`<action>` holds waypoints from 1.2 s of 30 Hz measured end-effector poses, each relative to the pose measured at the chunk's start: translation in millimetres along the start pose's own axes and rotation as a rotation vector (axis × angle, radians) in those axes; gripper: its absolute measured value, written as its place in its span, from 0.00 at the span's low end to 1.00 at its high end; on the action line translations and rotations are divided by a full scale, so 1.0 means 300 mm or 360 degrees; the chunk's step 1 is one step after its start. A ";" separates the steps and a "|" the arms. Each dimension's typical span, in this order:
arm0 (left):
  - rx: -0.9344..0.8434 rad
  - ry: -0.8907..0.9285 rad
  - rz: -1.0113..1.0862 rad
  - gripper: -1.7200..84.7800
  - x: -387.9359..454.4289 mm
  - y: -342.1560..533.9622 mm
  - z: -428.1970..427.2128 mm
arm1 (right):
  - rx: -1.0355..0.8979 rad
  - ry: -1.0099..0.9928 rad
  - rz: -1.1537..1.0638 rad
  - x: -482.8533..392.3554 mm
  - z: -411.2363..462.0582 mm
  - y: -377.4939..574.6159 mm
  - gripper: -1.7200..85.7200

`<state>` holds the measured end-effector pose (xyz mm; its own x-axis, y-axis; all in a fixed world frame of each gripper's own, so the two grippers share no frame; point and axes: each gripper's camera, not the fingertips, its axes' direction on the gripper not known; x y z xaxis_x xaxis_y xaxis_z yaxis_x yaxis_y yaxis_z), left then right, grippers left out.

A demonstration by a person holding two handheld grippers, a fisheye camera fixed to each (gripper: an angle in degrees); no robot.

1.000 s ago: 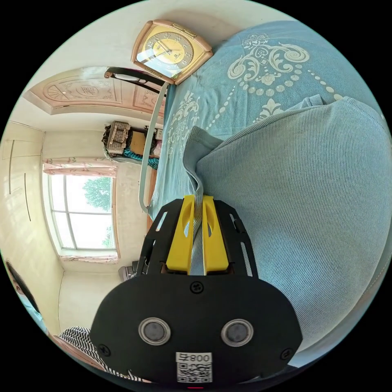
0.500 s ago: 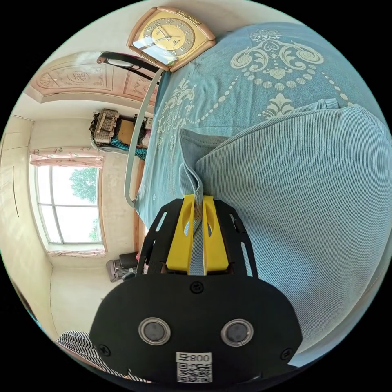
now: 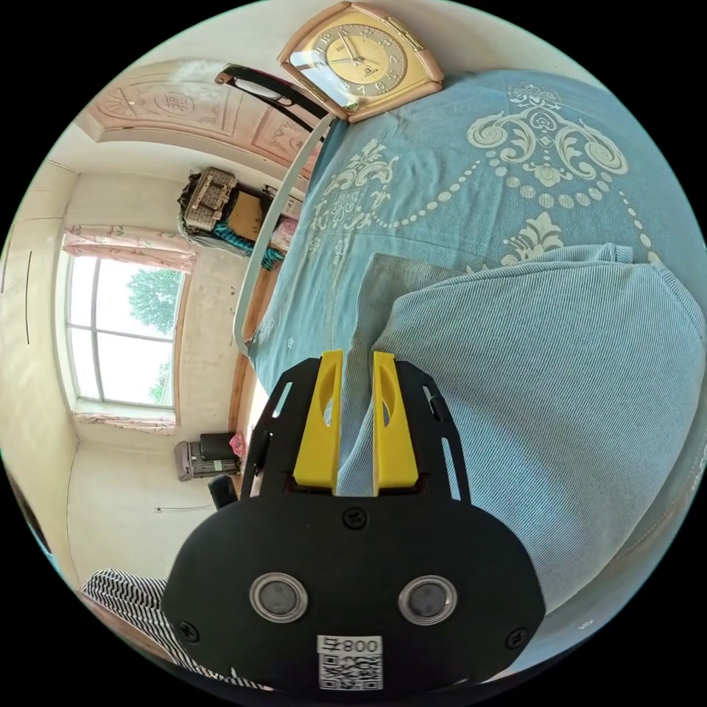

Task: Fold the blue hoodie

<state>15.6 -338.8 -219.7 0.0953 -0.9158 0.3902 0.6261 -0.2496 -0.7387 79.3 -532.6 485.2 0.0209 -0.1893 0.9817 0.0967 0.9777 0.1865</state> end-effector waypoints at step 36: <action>-0.0457 -0.0808 0.0803 0.02 0.701 -0.162 0.515 | -0.0213 0.0332 -0.0377 -0.095 -0.096 0.829 0.02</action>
<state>124.7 -470.7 -16.8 0.7027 -0.7011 0.1212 0.1939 0.0248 -0.9807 131.3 -286.7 502.4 0.1838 -0.4379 0.8801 0.2527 0.8863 0.3882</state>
